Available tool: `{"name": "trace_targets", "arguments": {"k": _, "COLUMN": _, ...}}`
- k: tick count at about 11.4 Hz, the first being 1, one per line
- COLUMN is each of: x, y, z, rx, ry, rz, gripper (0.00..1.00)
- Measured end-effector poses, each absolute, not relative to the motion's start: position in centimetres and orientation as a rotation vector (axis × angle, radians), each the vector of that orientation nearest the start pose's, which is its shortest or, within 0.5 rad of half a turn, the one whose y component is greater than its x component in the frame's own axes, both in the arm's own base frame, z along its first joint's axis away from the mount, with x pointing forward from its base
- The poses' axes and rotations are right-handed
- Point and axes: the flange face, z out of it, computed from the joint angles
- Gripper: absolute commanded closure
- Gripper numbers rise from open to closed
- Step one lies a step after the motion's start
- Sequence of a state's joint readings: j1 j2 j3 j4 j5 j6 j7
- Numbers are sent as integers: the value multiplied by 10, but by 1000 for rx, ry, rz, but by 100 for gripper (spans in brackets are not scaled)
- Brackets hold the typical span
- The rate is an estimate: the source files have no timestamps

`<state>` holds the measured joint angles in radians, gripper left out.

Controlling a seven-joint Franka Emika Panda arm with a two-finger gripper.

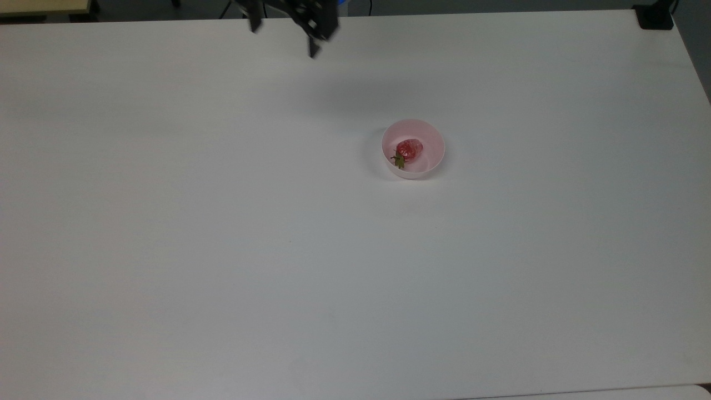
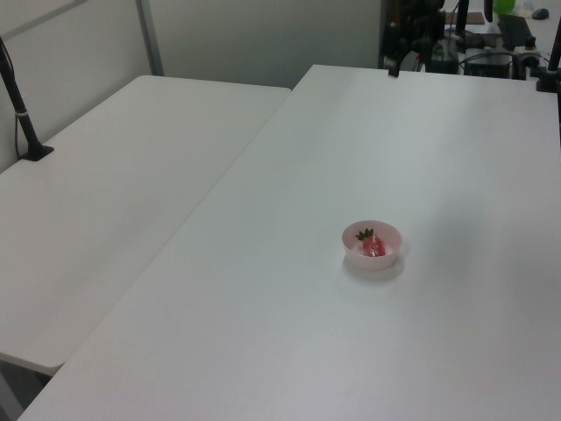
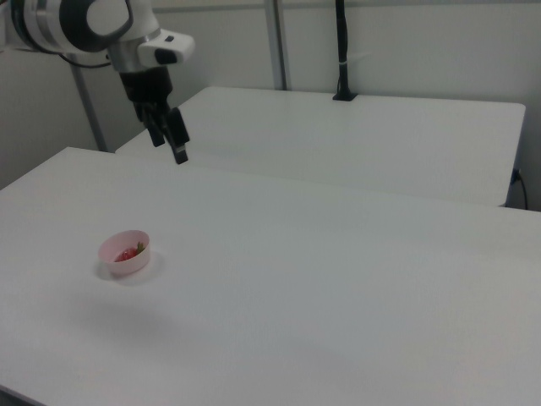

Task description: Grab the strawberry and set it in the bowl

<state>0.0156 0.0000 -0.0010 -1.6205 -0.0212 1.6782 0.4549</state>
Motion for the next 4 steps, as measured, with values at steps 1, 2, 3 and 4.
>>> {"name": "trace_targets", "arguments": {"k": 1, "x": 560, "y": -12, "z": 623, "rx": -3093, "ry": 588, "rz": -119, "gripper": 0}}
{"name": "trace_targets", "arguments": {"k": 2, "x": 558, "y": -28, "z": 630, "rx": -3114, "ry": 474, "rz": -138, "gripper": 0}}
{"name": "trace_targets", "arguments": {"k": 3, "x": 556, "y": -40, "z": 634, "rx": -3125, "ry": 411, "rz": -149, "gripper": 0}}
{"name": "trace_targets", "arguments": {"k": 4, "x": 556, "y": -46, "z": 636, "rx": -3129, "ry": 386, "rz": -157, "gripper": 0}}
